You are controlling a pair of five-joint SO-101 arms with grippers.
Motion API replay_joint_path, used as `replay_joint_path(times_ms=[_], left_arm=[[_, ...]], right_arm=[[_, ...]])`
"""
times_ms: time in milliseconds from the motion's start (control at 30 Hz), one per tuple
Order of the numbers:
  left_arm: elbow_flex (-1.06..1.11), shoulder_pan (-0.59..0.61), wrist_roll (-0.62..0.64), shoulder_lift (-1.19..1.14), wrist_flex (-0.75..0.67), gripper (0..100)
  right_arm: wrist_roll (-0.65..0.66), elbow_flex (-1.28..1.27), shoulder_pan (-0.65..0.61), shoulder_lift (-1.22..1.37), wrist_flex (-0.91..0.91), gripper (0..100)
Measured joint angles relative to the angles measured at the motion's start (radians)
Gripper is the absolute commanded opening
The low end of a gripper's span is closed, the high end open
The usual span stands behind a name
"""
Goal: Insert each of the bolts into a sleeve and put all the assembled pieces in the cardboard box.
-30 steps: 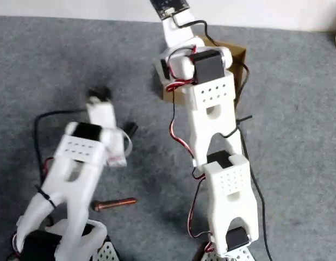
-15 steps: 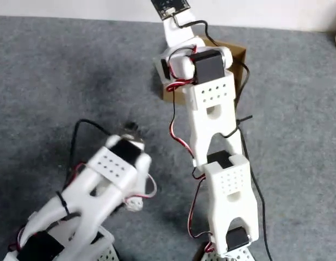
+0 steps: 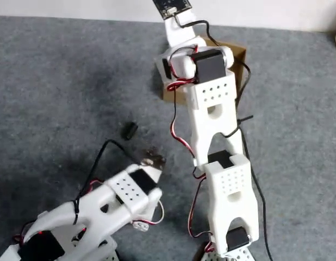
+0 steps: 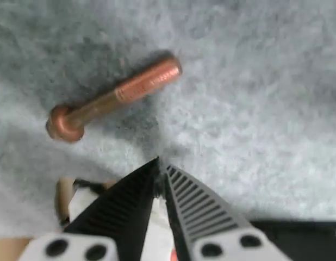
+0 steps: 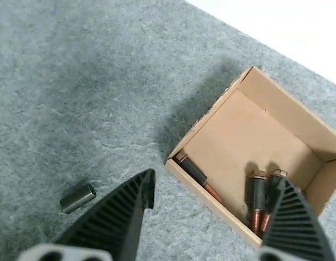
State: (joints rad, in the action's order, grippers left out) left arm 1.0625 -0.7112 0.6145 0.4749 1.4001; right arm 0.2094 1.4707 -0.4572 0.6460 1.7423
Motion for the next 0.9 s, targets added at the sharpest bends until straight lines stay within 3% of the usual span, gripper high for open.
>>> replay_joint_path(times_ms=[400, 633, 733, 900], left_arm=[[0.015, 0.089, 0.000, 0.000, -0.066, 3], [0.117, 0.319, 0.005, 0.000, -0.293, 3], [0.183, 0.347, 0.006, 0.011, -0.394, 3], [0.180, 0.394, 0.006, 0.012, -0.445, 3]], right_arm=[[0.000, -0.152, 0.002, 0.002, 0.000, 30.1], [0.000, -0.140, 0.002, 0.002, 0.000, 30.1], [0.000, -0.140, 0.002, 0.002, 0.000, 30.1], [0.000, -0.138, 0.002, 0.008, 0.000, 30.1]])
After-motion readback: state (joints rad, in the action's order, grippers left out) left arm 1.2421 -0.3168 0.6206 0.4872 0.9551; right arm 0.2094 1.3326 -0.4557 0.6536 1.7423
